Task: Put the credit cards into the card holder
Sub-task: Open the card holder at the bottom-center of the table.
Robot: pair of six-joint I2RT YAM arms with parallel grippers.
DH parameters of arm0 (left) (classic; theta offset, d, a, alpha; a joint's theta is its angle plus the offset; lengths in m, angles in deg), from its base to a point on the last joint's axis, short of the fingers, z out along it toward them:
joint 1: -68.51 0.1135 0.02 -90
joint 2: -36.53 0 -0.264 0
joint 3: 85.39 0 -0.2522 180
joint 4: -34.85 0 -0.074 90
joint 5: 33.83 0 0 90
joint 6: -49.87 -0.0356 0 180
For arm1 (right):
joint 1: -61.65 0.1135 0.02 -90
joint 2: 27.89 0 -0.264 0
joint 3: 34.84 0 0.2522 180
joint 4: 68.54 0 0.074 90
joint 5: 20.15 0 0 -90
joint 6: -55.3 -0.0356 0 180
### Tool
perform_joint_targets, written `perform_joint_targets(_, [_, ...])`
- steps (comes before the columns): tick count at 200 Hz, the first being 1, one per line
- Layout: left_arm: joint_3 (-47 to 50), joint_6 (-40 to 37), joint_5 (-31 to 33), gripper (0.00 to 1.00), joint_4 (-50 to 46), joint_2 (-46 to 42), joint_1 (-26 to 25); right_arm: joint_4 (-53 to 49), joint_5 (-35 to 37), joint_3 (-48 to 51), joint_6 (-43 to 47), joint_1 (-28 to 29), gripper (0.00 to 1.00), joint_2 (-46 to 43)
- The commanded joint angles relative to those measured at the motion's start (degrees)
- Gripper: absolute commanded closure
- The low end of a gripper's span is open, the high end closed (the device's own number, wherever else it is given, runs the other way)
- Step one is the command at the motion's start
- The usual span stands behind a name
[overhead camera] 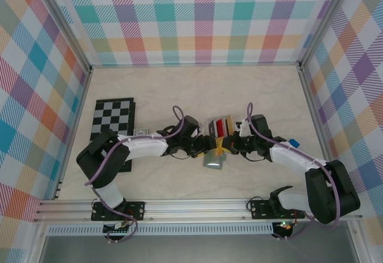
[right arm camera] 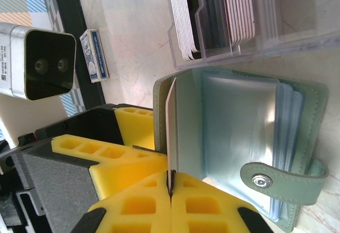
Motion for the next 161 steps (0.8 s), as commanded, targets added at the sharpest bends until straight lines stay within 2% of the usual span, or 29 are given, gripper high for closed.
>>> perform_joint_targets(1, [1.19, 0.14, 0.19, 0.50, -0.87, -1.03, 0.85, 6.55, -6.44, 0.45, -1.58, -0.36, 0.96, -0.05])
perform_joint_targets(42, [1.89, -0.11, 0.03, 0.75, -1.30, -2.15, 1.56, 5.15, -6.14, -0.02, -0.90, -0.58, 0.96, -0.21])
perform_joint_targets(60, [2.08, -0.38, 0.26, 0.82, -1.86, -2.61, 1.82, 3.56, -6.07, -0.62, 0.05, -0.62, 0.96, 0.35])
perform_joint_targets(87, [2.60, -0.63, 0.50, 0.96, -2.73, -3.33, 2.16, -3.72, -2.73, -2.78, 3.61, -0.58, 0.95, 0.20])
perform_joint_targets(105, [3.14, -0.73, 0.35, 1.00, -3.11, -4.31, 2.43, -10.47, 1.57, -4.79, 6.67, -0.34, 0.95, -0.49])
perform_joint_targets(134, [4.58, -0.01, 0.81, 1.00, -3.77, -6.99, 3.26, -22.39, 10.87, -9.17, 12.12, 1.82, 0.95, 0.18])
perform_joint_targets(161, [6.44, 0.83, 0.03, 1.00, -3.41, -9.29, 4.78, -25.48, 14.50, -10.62, 13.86, 4.11, 0.95, 1.70])
